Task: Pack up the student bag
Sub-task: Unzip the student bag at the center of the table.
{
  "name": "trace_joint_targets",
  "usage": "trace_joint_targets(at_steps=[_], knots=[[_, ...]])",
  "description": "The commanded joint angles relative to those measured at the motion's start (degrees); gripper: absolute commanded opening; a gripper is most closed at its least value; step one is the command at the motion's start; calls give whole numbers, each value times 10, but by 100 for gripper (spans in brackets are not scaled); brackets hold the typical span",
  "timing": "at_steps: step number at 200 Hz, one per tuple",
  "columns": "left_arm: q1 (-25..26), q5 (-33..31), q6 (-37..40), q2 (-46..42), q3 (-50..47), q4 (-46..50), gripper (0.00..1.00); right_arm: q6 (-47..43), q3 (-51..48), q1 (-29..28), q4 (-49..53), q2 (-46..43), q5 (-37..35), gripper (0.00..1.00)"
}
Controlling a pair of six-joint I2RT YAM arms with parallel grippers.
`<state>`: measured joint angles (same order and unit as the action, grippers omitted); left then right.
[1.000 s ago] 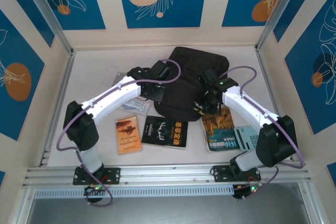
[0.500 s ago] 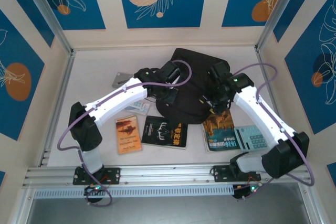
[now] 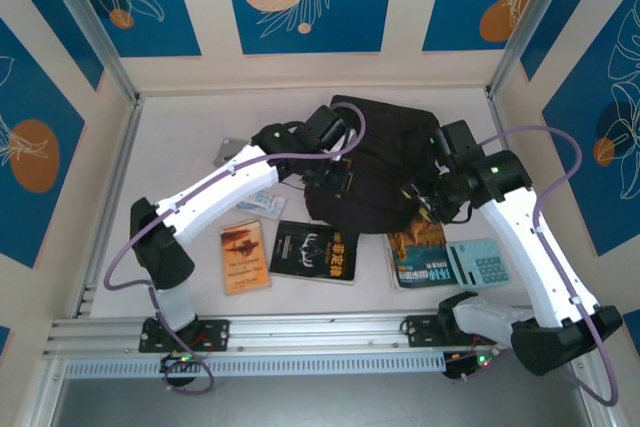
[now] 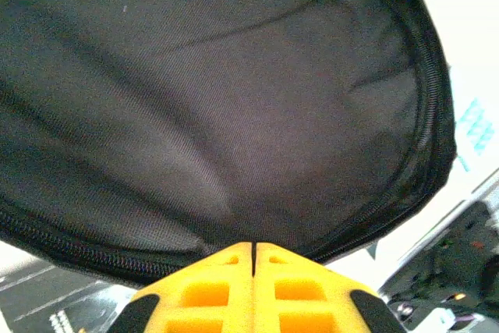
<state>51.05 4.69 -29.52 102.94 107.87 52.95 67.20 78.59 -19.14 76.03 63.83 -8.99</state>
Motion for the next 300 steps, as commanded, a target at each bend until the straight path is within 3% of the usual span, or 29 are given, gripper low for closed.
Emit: trace_joint_targets(at_steps=[1,44,77,126,163,188,249,300], knots=[[7,-29,-22,-11,54,-22,0,-65,24,23,44,-13,0,46],[59,-39,-34,34,109,-1,0,-90,20,90,51,-46,59,46],[86,-37,-40,66,98,15,0,-66,0,105,47,-58,99,47],[88,-22,-6,66,32,-17,0,90,-133,103,-43,-95,183,47],[86,-10,5,48,-15,-57,0,208,-226,77,-81,-123,174,57],[86,9,1,58,-6,-66,0,201,-265,77,-120,-123,176,62],[86,5,13,66,-4,-45,0,184,-330,90,-236,-133,178,60],[82,-12,19,39,-40,-54,0,193,-350,55,-205,-118,133,53]])
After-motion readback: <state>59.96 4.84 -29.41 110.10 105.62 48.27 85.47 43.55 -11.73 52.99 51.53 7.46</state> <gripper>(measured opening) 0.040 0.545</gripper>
